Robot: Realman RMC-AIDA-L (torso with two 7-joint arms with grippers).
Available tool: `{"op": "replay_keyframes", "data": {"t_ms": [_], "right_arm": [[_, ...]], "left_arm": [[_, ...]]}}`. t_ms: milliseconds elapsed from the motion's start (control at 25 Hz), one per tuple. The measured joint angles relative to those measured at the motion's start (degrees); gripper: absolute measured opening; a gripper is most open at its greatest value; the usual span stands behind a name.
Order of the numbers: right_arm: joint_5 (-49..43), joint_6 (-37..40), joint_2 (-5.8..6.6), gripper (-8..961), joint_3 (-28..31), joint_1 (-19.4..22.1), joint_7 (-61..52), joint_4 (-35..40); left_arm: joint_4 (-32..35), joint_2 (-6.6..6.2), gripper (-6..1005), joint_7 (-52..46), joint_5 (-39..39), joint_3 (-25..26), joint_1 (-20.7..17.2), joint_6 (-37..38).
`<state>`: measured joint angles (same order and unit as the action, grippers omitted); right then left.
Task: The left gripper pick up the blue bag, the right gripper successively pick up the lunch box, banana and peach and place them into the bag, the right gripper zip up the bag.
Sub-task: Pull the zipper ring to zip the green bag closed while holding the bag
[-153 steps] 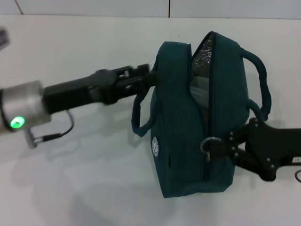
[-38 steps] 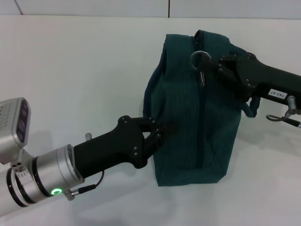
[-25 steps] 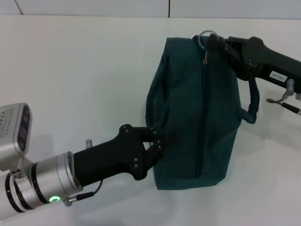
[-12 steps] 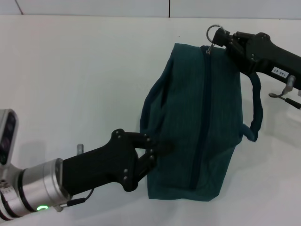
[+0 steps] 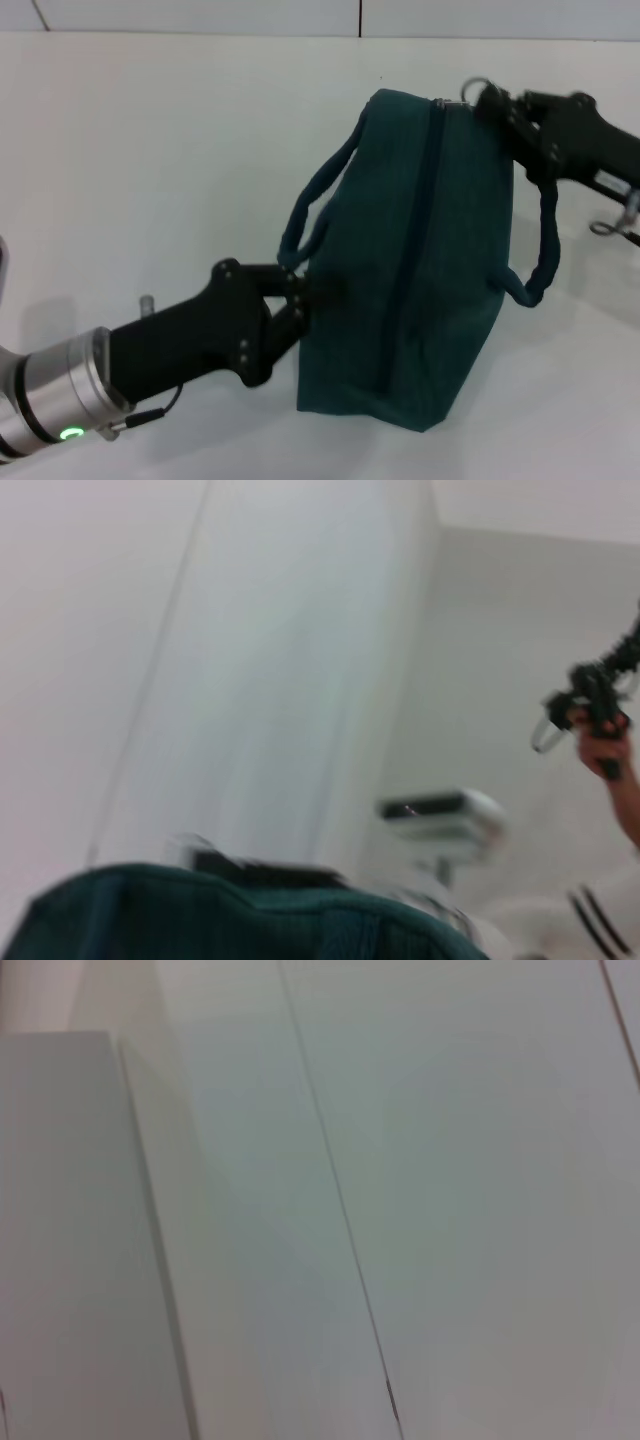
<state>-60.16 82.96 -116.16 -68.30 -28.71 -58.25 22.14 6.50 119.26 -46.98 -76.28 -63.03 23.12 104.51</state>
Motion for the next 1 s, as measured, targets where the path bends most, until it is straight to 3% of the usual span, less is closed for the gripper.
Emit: {"op": "replay_keyframes", "data": {"t_ms": [160, 440, 680, 1000], "right_arm": [[0.43, 7.06, -0.02, 60, 0.06, 4.45, 5.59, 0.01], [3.51, 15.07, 0.08, 62, 0.45, 9.48, 6.46, -0.56], [6.66, 10.84, 0.46, 63, 0.66, 8.11, 6.18, -4.89], [6.71, 1.50, 0.41, 65, 0.18, 7.62, 4.40, -5.21]], "left_arm": [[0.00, -0.64, 55, -1.09, 4.12, 0.01, -0.58, -0.68], [1.21, -3.12, 81, -4.70, 7.79, 0.01, -0.68, -3.12], [2.95, -3.61, 104, -6.42, 7.54, -0.26, -0.75, -6.02], [2.74, -3.66, 134, -6.46, 7.55, -0.46, -0.81, -7.56]]}}
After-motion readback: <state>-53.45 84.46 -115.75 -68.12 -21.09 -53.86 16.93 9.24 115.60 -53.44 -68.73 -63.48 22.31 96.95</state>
